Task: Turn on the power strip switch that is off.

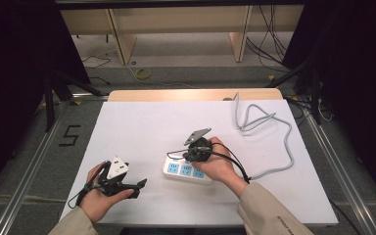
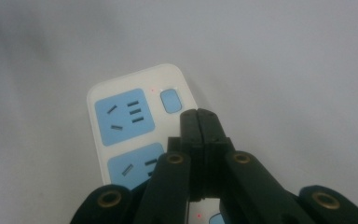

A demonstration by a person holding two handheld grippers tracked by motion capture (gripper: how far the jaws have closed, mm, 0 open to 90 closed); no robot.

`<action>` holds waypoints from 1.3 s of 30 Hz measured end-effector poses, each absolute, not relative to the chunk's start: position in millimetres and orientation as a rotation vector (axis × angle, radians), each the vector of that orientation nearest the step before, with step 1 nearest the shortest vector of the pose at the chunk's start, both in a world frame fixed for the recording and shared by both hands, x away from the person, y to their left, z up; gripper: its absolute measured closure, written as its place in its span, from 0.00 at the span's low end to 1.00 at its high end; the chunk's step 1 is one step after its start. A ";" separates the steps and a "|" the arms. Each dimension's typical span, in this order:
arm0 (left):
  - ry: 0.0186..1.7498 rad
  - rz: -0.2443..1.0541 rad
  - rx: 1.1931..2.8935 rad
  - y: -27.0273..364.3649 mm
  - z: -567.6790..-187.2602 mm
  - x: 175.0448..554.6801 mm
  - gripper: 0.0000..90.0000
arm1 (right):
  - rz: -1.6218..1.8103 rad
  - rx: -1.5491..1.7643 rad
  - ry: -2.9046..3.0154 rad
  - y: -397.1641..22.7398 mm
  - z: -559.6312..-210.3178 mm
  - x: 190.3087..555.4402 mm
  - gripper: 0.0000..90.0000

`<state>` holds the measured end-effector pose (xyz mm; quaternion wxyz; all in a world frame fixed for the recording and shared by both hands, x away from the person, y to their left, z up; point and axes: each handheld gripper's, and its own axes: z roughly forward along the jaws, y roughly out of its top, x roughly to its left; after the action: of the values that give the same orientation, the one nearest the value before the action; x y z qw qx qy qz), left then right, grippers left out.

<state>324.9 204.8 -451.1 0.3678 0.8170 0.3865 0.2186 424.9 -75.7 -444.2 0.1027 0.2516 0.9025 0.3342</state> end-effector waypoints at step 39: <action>0.990 0.556 2.108 204.7 -451.3 325.2 0.18 | 0.876 0.734 2.709 -69.2 -448.9 429.3 1.00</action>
<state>325.2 204.7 -451.3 0.3650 0.8196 0.3851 0.2161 429.3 -69.2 -448.9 0.1006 0.2483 0.9167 0.2964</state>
